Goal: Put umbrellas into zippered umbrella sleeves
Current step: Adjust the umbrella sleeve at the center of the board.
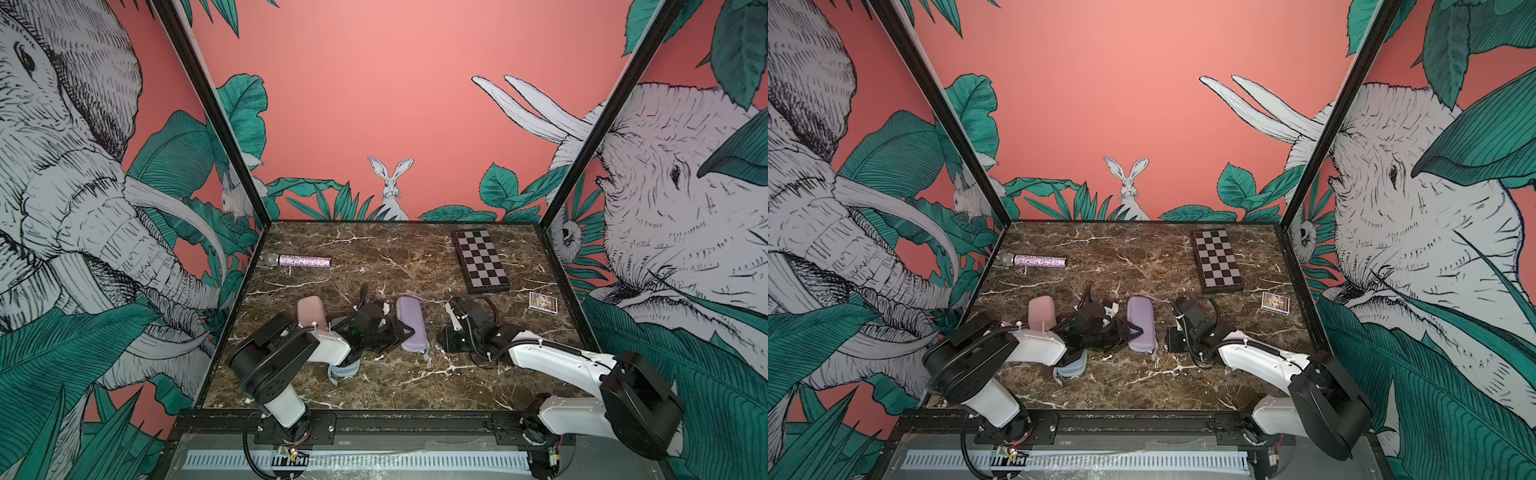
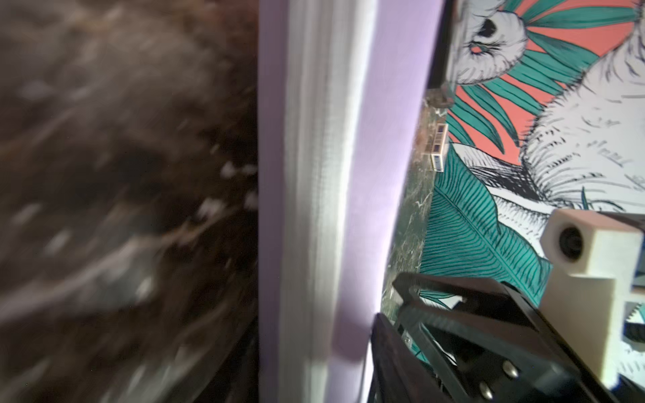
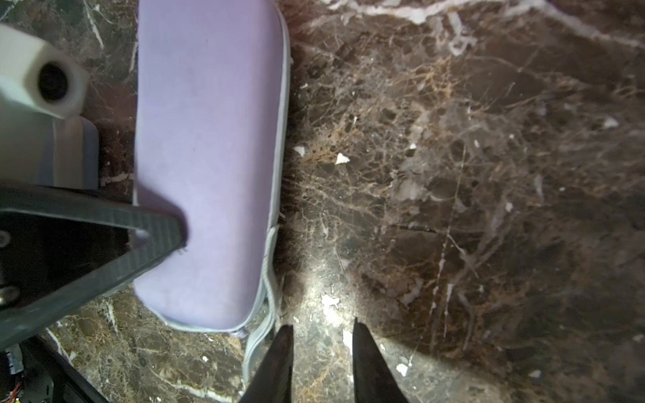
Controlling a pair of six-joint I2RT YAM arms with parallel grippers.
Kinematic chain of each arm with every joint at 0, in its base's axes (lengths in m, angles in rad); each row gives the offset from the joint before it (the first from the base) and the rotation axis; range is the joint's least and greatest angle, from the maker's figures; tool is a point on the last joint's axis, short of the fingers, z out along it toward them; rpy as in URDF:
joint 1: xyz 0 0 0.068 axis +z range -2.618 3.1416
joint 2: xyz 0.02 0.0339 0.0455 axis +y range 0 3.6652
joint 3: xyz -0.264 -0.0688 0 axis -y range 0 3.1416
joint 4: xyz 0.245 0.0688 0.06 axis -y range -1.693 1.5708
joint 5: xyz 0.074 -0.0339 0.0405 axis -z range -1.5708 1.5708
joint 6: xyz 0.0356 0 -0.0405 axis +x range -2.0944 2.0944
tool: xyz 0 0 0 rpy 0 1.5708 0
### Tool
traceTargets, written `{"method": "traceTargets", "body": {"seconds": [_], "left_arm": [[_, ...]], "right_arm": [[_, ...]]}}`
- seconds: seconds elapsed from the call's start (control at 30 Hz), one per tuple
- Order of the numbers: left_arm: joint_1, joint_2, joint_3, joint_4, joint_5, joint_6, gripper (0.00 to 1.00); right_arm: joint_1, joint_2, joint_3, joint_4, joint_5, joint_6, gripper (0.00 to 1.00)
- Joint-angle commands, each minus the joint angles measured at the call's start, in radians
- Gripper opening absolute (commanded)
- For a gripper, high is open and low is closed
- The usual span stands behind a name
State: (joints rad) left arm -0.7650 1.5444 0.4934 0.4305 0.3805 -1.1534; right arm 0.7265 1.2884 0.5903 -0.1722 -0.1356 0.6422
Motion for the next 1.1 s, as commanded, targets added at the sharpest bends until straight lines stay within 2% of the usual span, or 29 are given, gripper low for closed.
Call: {"method": "traceTargets", "body": {"seconds": [0.0, 0.13, 0.23, 0.4, 0.53, 0.67, 0.87, 0.97, 1.07], "left_arm": [[0.003, -0.135, 0.102, -0.462, -0.093, 0.197, 0.58], [0.023, -0.199, 0.185, -0.646, -0.169, 0.321, 0.59], [0.039, -0.165, 0.215, -0.621, -0.149, 0.366, 0.59], [0.049, -0.107, 0.245, -0.600, -0.128, 0.397, 0.58], [0.050, -0.055, 0.214, -0.500, -0.081, 0.374, 0.56], [0.050, -0.019, 0.202, -0.433, -0.058, 0.348, 0.54], [0.050, 0.043, 0.157, -0.382, -0.036, 0.342, 0.42], [0.043, 0.095, 0.113, -0.280, 0.008, 0.295, 0.31], [0.030, 0.121, 0.077, -0.231, 0.013, 0.256, 0.26]], "right_arm": [[0.013, 0.010, 0.030, -0.060, 0.021, -0.050, 0.32], [0.043, -0.009, 0.035, -0.057, -0.012, 0.003, 0.33], [0.097, 0.024, 0.039, -0.026, -0.021, 0.032, 0.34], [0.187, 0.091, 0.064, -0.024, 0.031, 0.020, 0.38], [0.245, 0.119, 0.079, -0.015, 0.096, -0.013, 0.44], [0.255, 0.148, 0.068, 0.057, 0.126, -0.053, 0.46], [0.255, 0.194, 0.048, 0.191, 0.179, -0.070, 0.43], [0.255, 0.225, 0.059, 0.228, 0.155, -0.071, 0.41], [0.254, 0.246, 0.072, 0.219, 0.144, -0.077, 0.40]]}}
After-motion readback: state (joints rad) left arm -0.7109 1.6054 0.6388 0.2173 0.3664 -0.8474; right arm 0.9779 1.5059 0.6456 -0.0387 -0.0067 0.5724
